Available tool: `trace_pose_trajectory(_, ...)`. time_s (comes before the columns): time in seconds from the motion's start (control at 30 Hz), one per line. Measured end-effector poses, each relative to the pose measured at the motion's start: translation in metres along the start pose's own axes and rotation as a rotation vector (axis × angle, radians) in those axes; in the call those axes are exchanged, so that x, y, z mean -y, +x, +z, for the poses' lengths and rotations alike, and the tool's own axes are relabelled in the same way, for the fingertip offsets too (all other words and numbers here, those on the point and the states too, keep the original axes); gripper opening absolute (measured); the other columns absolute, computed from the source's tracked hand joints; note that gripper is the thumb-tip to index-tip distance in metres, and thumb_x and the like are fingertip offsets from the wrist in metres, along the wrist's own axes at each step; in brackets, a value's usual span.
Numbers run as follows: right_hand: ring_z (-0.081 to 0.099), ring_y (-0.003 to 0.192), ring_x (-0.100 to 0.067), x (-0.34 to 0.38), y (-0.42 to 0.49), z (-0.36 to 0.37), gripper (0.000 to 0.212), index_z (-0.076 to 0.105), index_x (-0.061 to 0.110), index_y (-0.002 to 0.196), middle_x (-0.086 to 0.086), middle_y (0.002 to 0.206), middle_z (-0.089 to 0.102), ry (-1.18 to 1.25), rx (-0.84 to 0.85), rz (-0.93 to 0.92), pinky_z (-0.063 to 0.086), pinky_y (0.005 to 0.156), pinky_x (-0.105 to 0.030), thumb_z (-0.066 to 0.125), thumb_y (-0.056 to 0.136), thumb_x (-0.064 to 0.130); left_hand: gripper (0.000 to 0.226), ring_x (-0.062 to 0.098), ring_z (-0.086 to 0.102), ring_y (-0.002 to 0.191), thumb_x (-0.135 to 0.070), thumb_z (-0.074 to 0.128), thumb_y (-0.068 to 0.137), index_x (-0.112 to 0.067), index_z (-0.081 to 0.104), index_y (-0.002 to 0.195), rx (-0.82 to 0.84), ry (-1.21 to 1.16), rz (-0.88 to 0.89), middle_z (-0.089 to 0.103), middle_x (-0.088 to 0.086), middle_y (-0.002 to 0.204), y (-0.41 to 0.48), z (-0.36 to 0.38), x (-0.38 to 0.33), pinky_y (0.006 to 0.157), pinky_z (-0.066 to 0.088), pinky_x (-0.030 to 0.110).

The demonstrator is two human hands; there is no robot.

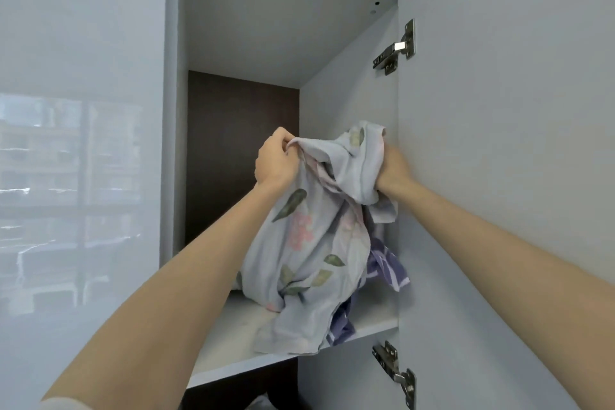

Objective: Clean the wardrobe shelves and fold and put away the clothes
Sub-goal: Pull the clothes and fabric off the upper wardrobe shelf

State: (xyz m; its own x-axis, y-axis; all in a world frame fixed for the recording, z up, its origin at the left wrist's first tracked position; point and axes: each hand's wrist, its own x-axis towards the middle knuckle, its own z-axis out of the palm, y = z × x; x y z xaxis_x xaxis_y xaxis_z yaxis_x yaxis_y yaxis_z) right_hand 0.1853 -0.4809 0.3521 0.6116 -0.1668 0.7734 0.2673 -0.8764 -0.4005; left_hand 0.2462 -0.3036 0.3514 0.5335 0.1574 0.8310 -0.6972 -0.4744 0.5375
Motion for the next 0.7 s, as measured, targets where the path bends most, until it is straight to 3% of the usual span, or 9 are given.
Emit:
trace_pose_trajectory(0.13,0.048,0.075,-0.014,0.038,-0.029,-0.028,0.017,0.057,0.003,0.098,0.001,0.078,0.052,0.488,-0.071,0.112,0.040,0.053,-0.007,0.047,0.102,0.016,0.011,0.004,0.051,0.072,-0.012,0.048,0.096,-0.019,0.055,0.092,-0.043,-0.254,-0.047,0.057,-0.010,0.081,-0.008,-0.017,-0.018,0.063,0.040,0.019)
trace_pose_trajectory(0.17,0.051,0.077,-0.018,0.043,-0.041,-0.034,0.014,0.057,-0.002,0.098,-0.006,0.081,0.054,0.525,-0.013,0.116,0.044,0.058,-0.008,0.046,0.101,0.006,0.013,0.004,0.051,0.073,-0.010,0.049,0.095,-0.020,0.056,0.092,-0.039,-0.346,-0.079,0.056,-0.011,0.080,-0.008,-0.023,-0.023,0.067,0.043,0.020)
trace_pose_trajectory(0.27,0.043,0.122,-0.046,0.059,-0.076,-0.040,0.035,0.042,-0.019,0.128,-0.037,0.131,0.046,0.420,0.201,0.109,0.043,0.083,-0.022,0.047,0.095,-0.011,0.015,0.015,0.057,0.087,-0.006,0.052,0.094,-0.020,0.058,0.090,0.114,-0.596,-0.134,0.064,-0.001,0.095,-0.012,-0.045,-0.044,0.071,0.047,0.026)
trace_pose_trajectory(0.3,0.038,0.129,-0.045,0.062,-0.085,-0.036,0.044,0.036,-0.018,0.134,-0.035,0.139,0.040,0.382,0.174,0.072,0.045,0.083,-0.019,0.051,0.093,-0.009,0.016,0.018,0.058,0.090,-0.006,0.052,0.094,-0.020,0.058,0.089,0.206,-0.674,-0.144,0.065,0.006,0.103,-0.018,-0.050,-0.050,0.067,0.046,0.025)
trace_pose_trajectory(0.37,0.049,0.121,-0.039,0.078,-0.101,-0.028,0.048,0.042,-0.003,0.133,-0.027,0.132,0.049,0.331,0.030,-0.062,0.050,0.084,-0.015,0.063,0.091,0.007,0.015,0.019,0.058,0.089,-0.005,0.053,0.094,-0.018,0.059,0.090,0.415,-0.758,-0.131,0.064,0.013,0.111,-0.038,-0.061,-0.060,0.067,0.046,0.024)
trace_pose_trajectory(0.43,0.063,0.104,-0.023,0.079,-0.108,-0.019,0.036,0.053,0.012,0.120,-0.008,0.114,0.063,0.307,-0.066,-0.091,0.054,0.081,-0.029,0.065,0.088,0.022,0.011,0.017,0.060,0.089,-0.005,0.057,0.093,-0.013,0.061,0.099,0.612,-0.775,-0.077,0.064,0.009,0.110,-0.062,-0.076,-0.065,0.073,0.049,0.028)
trace_pose_trajectory(0.5,0.063,0.098,-0.013,0.079,-0.122,-0.016,0.025,0.057,0.022,0.114,0.006,0.108,0.065,0.209,-0.125,-0.064,0.050,0.077,-0.023,0.062,0.089,0.022,0.023,0.012,0.061,0.094,0.001,0.059,0.090,-0.010,0.061,0.109,0.675,-0.727,0.040,0.063,0.003,0.110,-0.080,-0.093,-0.058,0.080,0.051,0.022)
trace_pose_trajectory(0.6,0.059,0.109,-0.021,0.079,-0.142,-0.017,0.043,0.053,0.026,0.128,0.002,0.125,0.058,-0.007,-0.161,-0.071,0.048,0.088,-0.031,0.058,0.086,0.022,0.050,0.014,0.052,0.116,0.001,0.060,0.079,-0.015,0.050,0.126,0.656,-0.596,0.178,0.054,0.002,0.126,-0.099,-0.106,-0.020,0.096,0.045,0.026)
trace_pose_trajectory(0.7,0.056,0.106,-0.023,0.085,-0.151,-0.018,0.051,0.052,0.020,0.132,-0.004,0.123,0.058,-0.036,-0.170,-0.068,0.038,0.081,-0.023,0.056,0.082,0.018,0.093,0.021,0.029,0.139,-0.015,0.071,0.070,-0.033,0.022,0.146,0.814,-0.326,0.121,0.031,0.002,0.149,-0.119,-0.088,0.029,0.111,0.033,0.043)
